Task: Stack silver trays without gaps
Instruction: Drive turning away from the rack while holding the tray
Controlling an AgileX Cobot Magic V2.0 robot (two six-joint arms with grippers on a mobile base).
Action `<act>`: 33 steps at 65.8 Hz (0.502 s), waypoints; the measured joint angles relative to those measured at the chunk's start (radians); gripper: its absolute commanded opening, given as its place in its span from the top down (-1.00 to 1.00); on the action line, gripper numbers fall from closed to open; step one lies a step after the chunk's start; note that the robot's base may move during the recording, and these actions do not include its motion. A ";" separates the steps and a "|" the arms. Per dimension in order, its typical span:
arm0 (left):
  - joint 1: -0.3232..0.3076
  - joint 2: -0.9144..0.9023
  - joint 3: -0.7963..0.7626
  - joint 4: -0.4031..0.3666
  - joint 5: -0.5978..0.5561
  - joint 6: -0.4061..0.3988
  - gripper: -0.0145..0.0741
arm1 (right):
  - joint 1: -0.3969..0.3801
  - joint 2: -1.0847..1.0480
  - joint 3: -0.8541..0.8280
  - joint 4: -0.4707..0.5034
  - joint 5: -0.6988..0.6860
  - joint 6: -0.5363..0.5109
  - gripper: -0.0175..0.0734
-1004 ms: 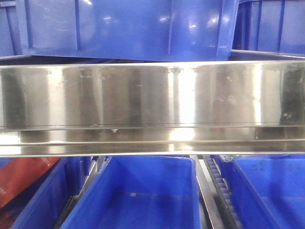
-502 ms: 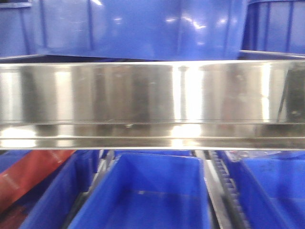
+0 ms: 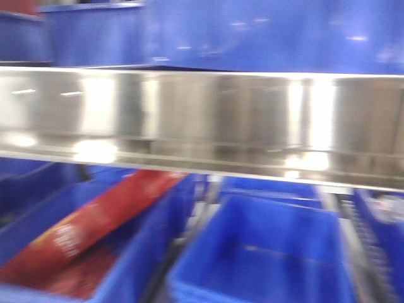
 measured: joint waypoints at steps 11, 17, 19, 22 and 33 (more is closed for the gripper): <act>0.000 -0.001 0.000 0.004 0.002 -0.004 0.70 | 0.000 0.000 0.000 0.000 -0.017 0.000 0.79; 0.000 -0.002 0.000 0.006 0.002 -0.006 0.70 | 0.000 0.000 0.000 -0.002 -0.027 0.000 0.79; 0.000 -0.002 0.000 0.006 0.002 -0.006 0.70 | 0.000 0.000 0.000 -0.002 -0.030 0.000 0.79; 0.000 -0.004 0.000 0.008 0.002 -0.006 0.70 | 0.000 0.000 0.000 -0.002 -0.032 0.000 0.79; 0.000 -0.006 0.000 0.008 0.006 -0.006 0.70 | 0.000 0.000 0.000 -0.004 -0.041 -0.002 0.79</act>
